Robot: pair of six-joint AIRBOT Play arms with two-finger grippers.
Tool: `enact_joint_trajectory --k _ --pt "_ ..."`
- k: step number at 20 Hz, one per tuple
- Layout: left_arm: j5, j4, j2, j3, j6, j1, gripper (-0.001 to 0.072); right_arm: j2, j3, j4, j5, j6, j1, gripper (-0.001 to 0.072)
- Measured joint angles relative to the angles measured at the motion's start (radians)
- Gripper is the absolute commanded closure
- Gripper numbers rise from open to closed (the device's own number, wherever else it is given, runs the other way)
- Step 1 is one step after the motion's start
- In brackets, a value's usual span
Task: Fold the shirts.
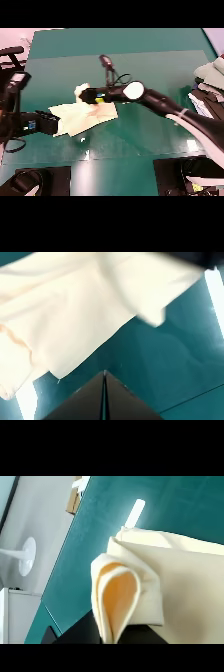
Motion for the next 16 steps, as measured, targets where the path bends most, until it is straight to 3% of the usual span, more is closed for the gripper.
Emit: enact_joint_trajectory --k 1,2,4,6,11,16 --pt "-0.002 0.004 0.008 0.008 -0.004 0.000 0.0684 -0.043 0.039 0.001 -0.006 0.007 0.016 0.0319" --pt "-0.002 0.009 0.013 0.015 -0.008 0.000 0.0684 -0.082 0.076 0.002 -0.009 0.015 0.030 0.0133" --pt "-0.002 0.012 0.020 0.024 -0.013 0.000 0.0684 -0.159 0.157 0.001 0.011 0.032 0.053 0.0115" --pt "-0.004 0.016 0.024 0.027 -0.016 0.000 0.0684 -0.212 0.240 0.001 0.052 0.036 0.066 0.0014" --pt "-0.051 0.018 0.027 0.032 -0.017 0.000 0.0683 -0.203 0.326 -0.074 0.225 0.038 -0.017 0.0013" --pt "-0.091 0.018 0.027 0.032 -0.017 0.000 0.0682 -0.071 0.138 -0.142 0.444 0.016 -0.305 0.0015"
